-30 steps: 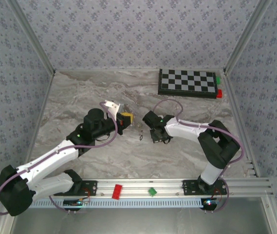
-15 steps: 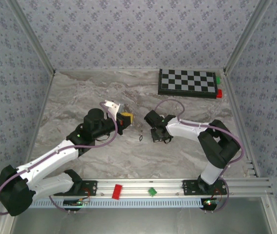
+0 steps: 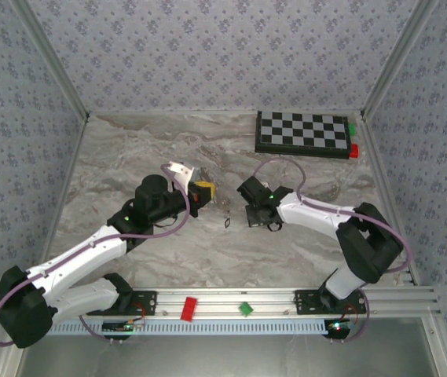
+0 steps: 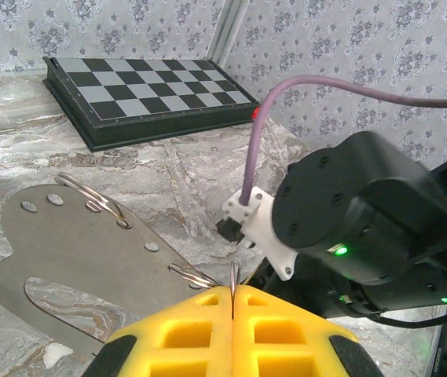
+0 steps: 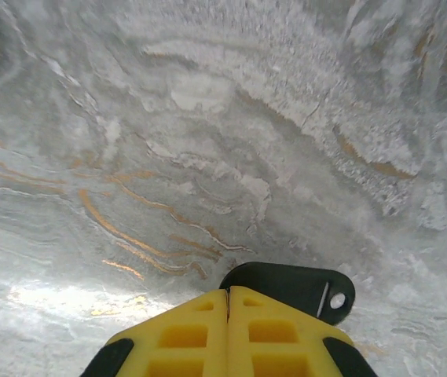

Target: Put the keys on the keyring

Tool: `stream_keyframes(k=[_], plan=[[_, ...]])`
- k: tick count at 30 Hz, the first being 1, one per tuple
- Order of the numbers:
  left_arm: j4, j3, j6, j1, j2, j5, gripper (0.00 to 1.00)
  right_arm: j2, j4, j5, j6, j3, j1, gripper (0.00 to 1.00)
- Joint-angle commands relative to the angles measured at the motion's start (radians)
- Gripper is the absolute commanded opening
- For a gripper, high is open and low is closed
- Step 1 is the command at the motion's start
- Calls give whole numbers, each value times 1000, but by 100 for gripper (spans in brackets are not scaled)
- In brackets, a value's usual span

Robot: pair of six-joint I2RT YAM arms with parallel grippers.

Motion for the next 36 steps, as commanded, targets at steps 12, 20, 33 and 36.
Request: stream_keyframes(k=[12, 20, 33, 36], plan=[[179, -49, 100, -46, 12, -51, 0, -462, 229, -52, -225, -215, -35, 0], [136, 15, 128, -51, 71, -47, 0, -802, 393, -225, -368, -376, -104, 0], [149, 131, 171, -100, 162, 122, 0, -1008, 446, -539, -423, -384, -214, 0], [148, 155, 192, -104, 165, 171, 0, -1006, 471, -595, -459, -372, -220, 0]])
